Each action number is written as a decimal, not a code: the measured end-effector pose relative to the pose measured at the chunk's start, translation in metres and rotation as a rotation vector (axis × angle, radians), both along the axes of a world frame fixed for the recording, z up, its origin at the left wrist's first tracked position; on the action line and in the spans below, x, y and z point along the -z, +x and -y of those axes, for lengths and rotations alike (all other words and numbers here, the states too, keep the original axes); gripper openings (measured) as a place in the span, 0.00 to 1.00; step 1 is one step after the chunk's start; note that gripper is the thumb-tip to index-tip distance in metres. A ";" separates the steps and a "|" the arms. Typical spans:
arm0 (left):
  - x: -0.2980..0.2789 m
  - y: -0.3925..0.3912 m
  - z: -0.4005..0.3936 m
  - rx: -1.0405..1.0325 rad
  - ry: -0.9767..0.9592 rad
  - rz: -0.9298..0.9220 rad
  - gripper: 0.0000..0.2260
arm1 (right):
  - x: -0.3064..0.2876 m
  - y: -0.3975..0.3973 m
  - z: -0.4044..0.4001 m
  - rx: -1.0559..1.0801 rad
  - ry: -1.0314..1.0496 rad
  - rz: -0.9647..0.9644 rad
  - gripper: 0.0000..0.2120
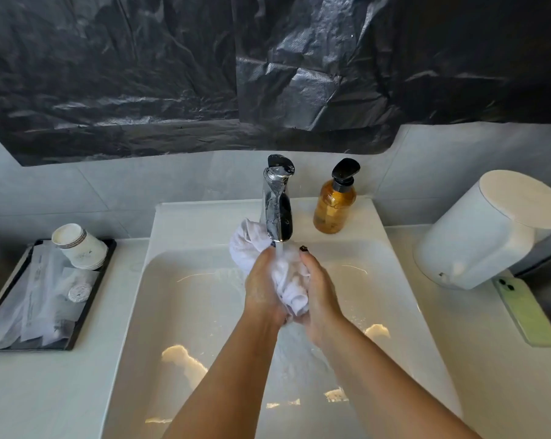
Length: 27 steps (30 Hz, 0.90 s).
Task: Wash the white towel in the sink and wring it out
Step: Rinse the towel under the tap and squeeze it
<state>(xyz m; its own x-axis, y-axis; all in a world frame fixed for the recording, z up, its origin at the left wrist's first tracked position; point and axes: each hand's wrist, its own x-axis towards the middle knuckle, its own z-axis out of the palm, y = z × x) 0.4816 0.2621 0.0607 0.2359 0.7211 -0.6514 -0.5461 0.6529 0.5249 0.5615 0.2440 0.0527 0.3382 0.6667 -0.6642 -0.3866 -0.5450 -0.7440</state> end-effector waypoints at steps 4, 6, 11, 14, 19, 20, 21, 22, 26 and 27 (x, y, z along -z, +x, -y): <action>0.012 -0.002 -0.001 -0.099 0.007 -0.149 0.26 | 0.021 -0.006 -0.017 0.030 -0.087 -0.404 0.33; 0.011 -0.005 -0.002 -0.122 0.109 -0.252 0.20 | 0.020 -0.006 -0.024 -0.047 -0.025 -0.378 0.25; 0.002 -0.012 -0.006 -0.316 0.246 -0.454 0.20 | 0.004 -0.016 -0.040 -0.081 0.022 -0.343 0.19; 0.001 -0.015 -0.007 -0.407 0.358 -0.626 0.24 | 0.002 -0.030 -0.044 -0.019 -0.042 -0.382 0.29; 0.000 -0.026 -0.003 -0.345 0.466 -0.638 0.25 | 0.011 -0.042 -0.051 0.003 -0.015 -0.379 0.25; 0.000 -0.028 0.001 -0.303 0.518 -0.589 0.24 | 0.012 -0.038 -0.054 -0.009 -0.016 -0.359 0.24; 0.001 -0.032 0.005 -0.245 0.581 -0.498 0.24 | 0.011 -0.033 -0.055 -0.035 -0.011 -0.327 0.24; 0.002 -0.037 0.008 -0.184 0.632 -0.377 0.26 | 0.010 -0.028 -0.058 -0.073 -0.018 -0.290 0.27; 0.006 -0.047 0.011 -0.024 0.599 -0.095 0.29 | 0.002 -0.019 -0.049 -0.356 -0.032 -0.480 0.28; 0.008 -0.045 0.010 -0.019 0.541 -0.085 0.28 | 0.004 -0.016 -0.044 -0.439 -0.055 -0.463 0.24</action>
